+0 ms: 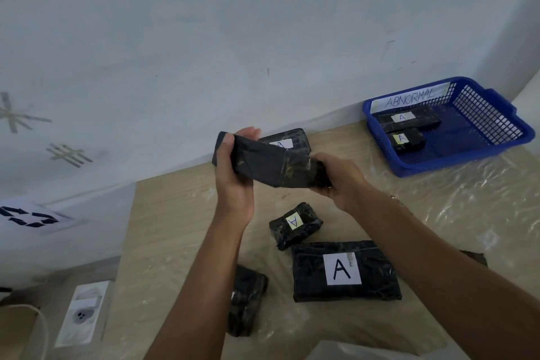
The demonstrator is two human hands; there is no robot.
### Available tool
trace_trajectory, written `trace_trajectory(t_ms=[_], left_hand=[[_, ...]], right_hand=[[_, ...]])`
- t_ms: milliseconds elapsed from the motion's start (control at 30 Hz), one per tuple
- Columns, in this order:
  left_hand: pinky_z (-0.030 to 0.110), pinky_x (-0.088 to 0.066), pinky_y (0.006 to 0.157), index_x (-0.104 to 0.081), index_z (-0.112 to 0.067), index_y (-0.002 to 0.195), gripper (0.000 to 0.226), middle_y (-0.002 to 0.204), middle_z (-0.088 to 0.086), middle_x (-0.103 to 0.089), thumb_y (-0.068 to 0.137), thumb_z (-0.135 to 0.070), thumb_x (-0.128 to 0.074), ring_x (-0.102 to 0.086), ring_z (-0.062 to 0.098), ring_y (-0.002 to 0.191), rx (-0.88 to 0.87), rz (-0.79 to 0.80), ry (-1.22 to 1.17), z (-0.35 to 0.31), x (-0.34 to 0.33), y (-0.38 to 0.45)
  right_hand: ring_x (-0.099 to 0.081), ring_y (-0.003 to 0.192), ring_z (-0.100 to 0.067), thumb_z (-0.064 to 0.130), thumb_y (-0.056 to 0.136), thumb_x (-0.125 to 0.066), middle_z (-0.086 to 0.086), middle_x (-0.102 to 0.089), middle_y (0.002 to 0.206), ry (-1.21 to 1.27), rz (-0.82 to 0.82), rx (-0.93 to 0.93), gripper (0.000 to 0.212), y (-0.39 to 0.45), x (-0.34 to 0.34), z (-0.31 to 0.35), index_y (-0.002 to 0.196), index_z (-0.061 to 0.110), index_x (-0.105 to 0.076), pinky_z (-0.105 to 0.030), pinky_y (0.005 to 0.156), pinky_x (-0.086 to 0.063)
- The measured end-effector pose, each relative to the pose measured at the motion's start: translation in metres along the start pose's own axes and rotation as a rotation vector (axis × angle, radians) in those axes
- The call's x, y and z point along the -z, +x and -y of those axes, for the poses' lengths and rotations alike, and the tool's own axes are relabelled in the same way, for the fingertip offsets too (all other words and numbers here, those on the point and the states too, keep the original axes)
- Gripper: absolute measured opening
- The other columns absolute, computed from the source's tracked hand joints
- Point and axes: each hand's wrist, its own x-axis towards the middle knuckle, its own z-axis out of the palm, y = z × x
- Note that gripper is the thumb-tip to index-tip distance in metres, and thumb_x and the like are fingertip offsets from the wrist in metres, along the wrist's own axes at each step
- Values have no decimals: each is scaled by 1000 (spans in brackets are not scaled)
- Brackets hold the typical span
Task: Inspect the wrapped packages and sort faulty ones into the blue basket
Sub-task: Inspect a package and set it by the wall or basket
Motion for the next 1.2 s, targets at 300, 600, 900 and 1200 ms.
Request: trace_trajectory(t_ms=[300, 600, 900, 1200], left_hand=[[43, -61, 90, -67, -15, 123, 44, 111, 7, -76, 91, -44, -75, -75, 27, 99, 535, -353, 356, 22, 59, 0], [33, -59, 74, -73, -20, 80, 21, 84, 1, -74, 91, -37, -77, -72, 20, 82, 368, -515, 582, 51, 124, 27], [47, -62, 89, -79, -20, 110, 33, 95, 2, -77, 86, -42, -81, -75, 24, 91, 433, -495, 783, 82, 238, 79], [32, -60, 80, -76, -19, 93, 18, 86, -2, -73, 93, -37, -75, -72, 17, 86, 423, -551, 726, 104, 279, 129]], right_hand=[[-67, 101, -12, 36, 86, -78, 11, -67, 105, -136, -393, 497, 28, 3, -27, -37, 111, 27, -68, -39, 92, -60], [-60, 114, -18, 35, 95, -70, 3, -62, 121, -455, -277, 478, 37, 25, -58, -83, 126, 20, -58, -33, 96, -51], [-45, 142, -26, 39, 105, -49, -3, -44, 158, -1210, 19, 544, 54, 91, -71, -73, 156, 23, -40, -42, 114, -38], [-7, 161, -24, 45, 110, -35, -8, -15, 173, -1604, 132, 659, 58, 199, -101, -73, 163, 22, -28, -49, 130, -5]])
